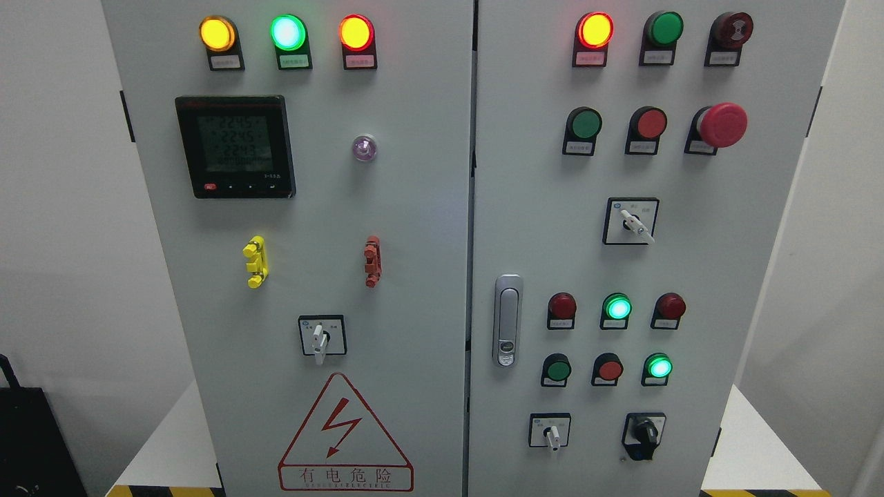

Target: Turn on light switch 1

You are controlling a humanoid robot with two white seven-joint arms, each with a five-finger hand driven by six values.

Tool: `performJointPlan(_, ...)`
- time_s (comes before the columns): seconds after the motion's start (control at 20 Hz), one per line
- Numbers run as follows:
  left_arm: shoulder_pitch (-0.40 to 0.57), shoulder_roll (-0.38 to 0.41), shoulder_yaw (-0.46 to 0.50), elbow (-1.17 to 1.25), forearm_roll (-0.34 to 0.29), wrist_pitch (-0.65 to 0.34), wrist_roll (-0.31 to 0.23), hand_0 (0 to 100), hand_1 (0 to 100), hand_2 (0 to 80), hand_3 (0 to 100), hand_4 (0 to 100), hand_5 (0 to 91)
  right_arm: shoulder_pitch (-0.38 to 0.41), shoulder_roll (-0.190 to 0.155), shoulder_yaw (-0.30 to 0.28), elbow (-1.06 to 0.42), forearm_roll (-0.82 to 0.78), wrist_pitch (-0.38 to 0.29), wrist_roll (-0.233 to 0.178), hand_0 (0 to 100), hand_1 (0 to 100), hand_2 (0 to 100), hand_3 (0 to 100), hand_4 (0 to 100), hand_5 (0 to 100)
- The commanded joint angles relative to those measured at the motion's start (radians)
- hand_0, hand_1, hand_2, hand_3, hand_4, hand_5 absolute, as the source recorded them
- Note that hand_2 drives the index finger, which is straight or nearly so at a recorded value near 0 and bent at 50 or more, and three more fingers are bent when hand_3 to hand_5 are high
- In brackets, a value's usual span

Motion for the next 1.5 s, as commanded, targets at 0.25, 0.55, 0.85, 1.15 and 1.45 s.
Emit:
performJointPlan(0.25,0.044,0.005,0.024,-0.808,0.0,-0.021,-0.005,28,4,6.2,31,45,18.2,0.0,0.0,-0.001,0.0,0.0,0.0,-0.001,0,0,0,0,0,0)
performJointPlan(0.55,0.037,-0.001,0.007,-0.964,0.001,-0.024,-0.005,26,19,17.7,42,58,40.5,0.0,0.0,-0.001,0.0,0.0,0.0,0.0,0,0,0,0,0,0)
performJointPlan(0.85,-0.044,-0.015,-0.007,-0.991,-0.005,-0.081,-0.005,24,32,27.5,55,71,55.2,0.0,0.0,0.001,0.0,0.0,0.0,-0.001,0,0,0,0,0,0)
performJointPlan(1.15,-0.069,-0.017,-0.038,-1.095,-0.008,-0.079,-0.004,26,38,34.6,64,80,68.4,0.0,0.0,-0.001,0.0,0.0,0.0,0.0,0,0,0,0,0,0)
performJointPlan(1.45,-0.144,-0.026,-0.107,-1.125,-0.034,-0.055,0.015,27,43,39.9,70,86,75.9,0.0,0.0,0.001,0.0,0.0,0.0,0.0,0,0,0,0,0,0)
